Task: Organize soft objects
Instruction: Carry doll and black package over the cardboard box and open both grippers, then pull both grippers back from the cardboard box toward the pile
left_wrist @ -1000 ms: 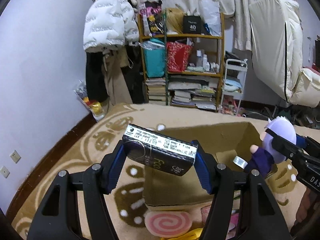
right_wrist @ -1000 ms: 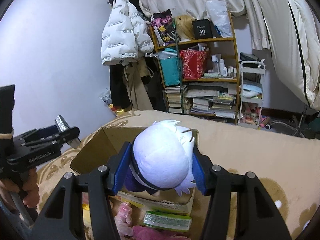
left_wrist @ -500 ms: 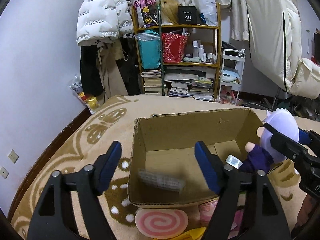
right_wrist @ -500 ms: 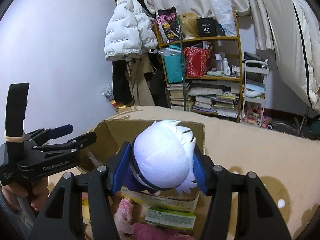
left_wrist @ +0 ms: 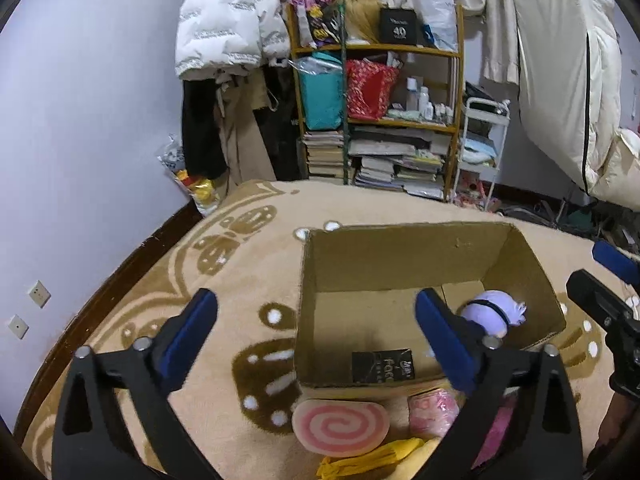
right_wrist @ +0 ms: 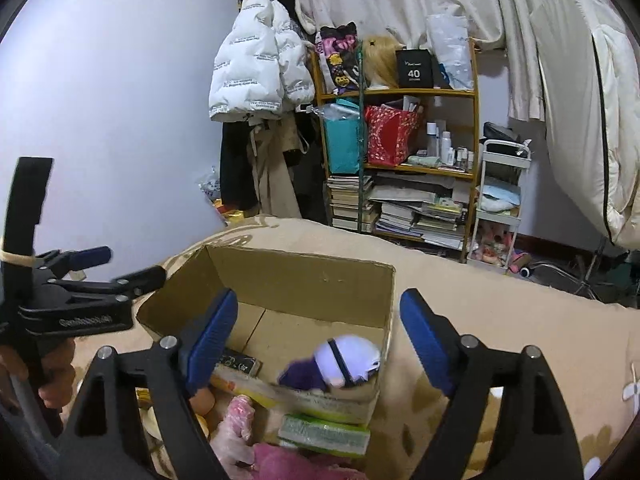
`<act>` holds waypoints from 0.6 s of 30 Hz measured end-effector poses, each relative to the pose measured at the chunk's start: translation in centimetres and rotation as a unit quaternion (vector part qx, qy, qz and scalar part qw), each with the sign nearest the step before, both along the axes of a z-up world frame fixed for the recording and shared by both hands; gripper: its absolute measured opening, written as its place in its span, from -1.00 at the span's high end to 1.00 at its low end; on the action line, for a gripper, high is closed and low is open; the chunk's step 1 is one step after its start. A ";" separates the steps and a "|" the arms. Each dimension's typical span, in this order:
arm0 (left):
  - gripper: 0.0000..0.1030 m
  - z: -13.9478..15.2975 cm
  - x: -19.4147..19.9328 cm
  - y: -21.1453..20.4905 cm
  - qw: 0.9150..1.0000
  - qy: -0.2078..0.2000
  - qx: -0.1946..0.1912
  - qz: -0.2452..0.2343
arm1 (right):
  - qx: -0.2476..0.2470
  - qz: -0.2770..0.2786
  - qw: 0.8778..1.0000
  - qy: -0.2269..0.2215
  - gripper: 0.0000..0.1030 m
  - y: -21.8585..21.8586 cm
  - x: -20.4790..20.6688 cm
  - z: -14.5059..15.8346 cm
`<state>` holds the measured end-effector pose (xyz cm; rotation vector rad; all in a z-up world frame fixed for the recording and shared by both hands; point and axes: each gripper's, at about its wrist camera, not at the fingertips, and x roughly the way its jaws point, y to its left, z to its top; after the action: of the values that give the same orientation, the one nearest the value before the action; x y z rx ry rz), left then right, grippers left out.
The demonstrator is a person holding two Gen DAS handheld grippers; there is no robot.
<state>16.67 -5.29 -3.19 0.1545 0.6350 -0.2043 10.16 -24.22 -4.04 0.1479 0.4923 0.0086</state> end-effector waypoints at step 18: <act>-0.99 2.6 -6.2 3.1 0.998 0.048 -0.003 0.027 | 0.050 -0.044 0.998 0.002 -1.00 -0.9 -6.4 2.9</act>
<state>10.48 -2.19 -0.62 0.1230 0.7336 -0.1626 3.81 -25.14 -1.15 0.2685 0.4884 -0.0536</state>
